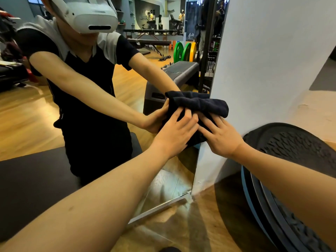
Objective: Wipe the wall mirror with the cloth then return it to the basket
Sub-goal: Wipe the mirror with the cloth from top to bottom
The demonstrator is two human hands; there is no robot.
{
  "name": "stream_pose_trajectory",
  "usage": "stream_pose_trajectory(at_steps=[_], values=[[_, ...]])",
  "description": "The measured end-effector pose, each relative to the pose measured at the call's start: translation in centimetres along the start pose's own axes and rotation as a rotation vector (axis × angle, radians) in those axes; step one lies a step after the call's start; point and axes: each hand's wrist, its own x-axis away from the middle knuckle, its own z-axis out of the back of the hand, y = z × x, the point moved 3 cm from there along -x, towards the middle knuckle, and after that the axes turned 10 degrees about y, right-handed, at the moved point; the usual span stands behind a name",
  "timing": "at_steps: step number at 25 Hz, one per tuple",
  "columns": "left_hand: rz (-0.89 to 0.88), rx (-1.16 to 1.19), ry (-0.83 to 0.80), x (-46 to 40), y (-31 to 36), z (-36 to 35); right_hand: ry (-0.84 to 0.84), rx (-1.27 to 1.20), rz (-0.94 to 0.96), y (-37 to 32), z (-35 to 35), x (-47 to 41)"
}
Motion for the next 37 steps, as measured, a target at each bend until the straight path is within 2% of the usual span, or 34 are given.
stream_pose_trajectory(at_steps=[8, 14, 20, 26, 37], values=[[-0.051, 0.042, -0.044, 3.5, 4.6, -2.5, -0.101, -0.003, -0.037, -4.5, -2.7, 4.0], [-0.093, 0.028, -0.067, 6.5, 5.9, -2.4, -0.061, -0.014, 0.027, -6.7, -2.8, 4.4], [-0.101, 0.092, -0.057, 8.2, 4.0, -2.1, -0.084, -0.007, 0.103, -7.8, -1.6, 1.6], [-0.119, 0.134, -0.045, 10.0, 2.3, -1.0, -0.202, -0.063, 0.114, -9.7, -0.9, -1.7], [-0.113, 0.078, -0.126, 19.5, -3.6, 2.4, -0.168, -0.121, 0.154, -19.0, -0.2, -8.1]])
